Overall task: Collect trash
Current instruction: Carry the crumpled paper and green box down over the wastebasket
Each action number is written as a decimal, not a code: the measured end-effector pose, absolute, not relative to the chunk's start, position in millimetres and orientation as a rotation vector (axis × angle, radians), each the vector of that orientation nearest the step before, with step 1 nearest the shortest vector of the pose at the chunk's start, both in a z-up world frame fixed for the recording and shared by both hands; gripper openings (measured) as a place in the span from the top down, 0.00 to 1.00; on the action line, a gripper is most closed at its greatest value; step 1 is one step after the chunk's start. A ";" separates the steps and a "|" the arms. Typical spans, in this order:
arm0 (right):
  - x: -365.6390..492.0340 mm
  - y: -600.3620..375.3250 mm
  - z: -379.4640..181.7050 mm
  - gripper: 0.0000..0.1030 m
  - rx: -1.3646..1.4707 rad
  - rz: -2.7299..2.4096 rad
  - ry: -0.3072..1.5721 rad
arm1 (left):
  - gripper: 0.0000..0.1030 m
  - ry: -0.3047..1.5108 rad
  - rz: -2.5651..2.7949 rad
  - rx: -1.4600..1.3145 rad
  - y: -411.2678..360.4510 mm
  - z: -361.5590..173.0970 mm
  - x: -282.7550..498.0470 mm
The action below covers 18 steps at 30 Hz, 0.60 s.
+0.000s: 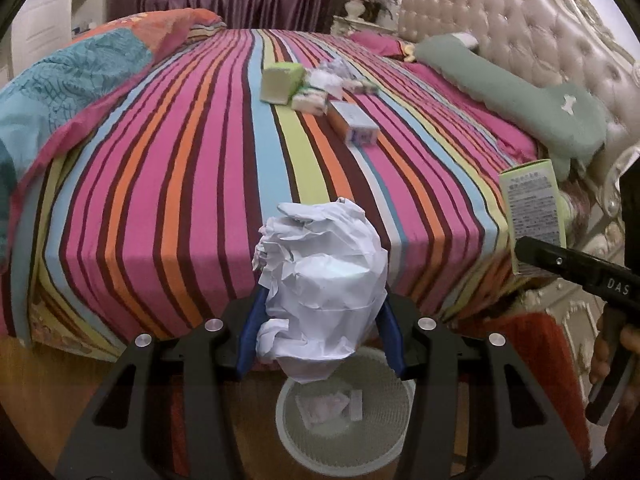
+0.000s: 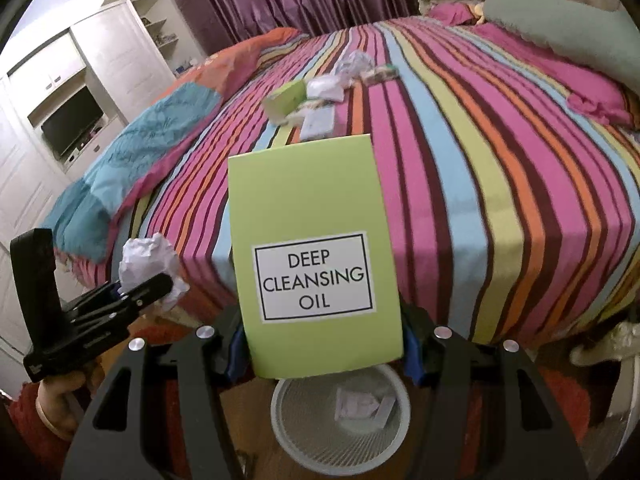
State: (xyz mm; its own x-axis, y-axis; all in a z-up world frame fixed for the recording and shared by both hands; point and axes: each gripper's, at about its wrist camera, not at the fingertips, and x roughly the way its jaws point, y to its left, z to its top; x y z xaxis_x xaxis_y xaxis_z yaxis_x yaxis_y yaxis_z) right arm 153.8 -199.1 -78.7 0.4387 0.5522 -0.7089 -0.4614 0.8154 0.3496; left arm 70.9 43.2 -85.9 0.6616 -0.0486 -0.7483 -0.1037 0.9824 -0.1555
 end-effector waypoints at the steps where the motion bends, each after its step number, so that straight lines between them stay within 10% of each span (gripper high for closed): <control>1: 148.9 -198.1 -81.5 0.45 0.104 0.633 0.930 | 0.52 0.859 0.027 -0.191 41.4 -89.3 66.9; 18: 104.7 -184.9 -157.3 0.45 0.074 0.595 1.183 | 0.52 1.076 -0.048 -0.219 2.1 -165.8 41.9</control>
State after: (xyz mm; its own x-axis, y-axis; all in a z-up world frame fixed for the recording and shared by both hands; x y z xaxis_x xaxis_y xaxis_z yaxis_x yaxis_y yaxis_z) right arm 104.7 -184.9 -157.3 0.2445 0.4731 -0.8464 -0.3977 0.8450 0.3575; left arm 41.9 2.1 -165.8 0.4760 -0.1449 -0.8675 -0.0676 0.9774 -0.2003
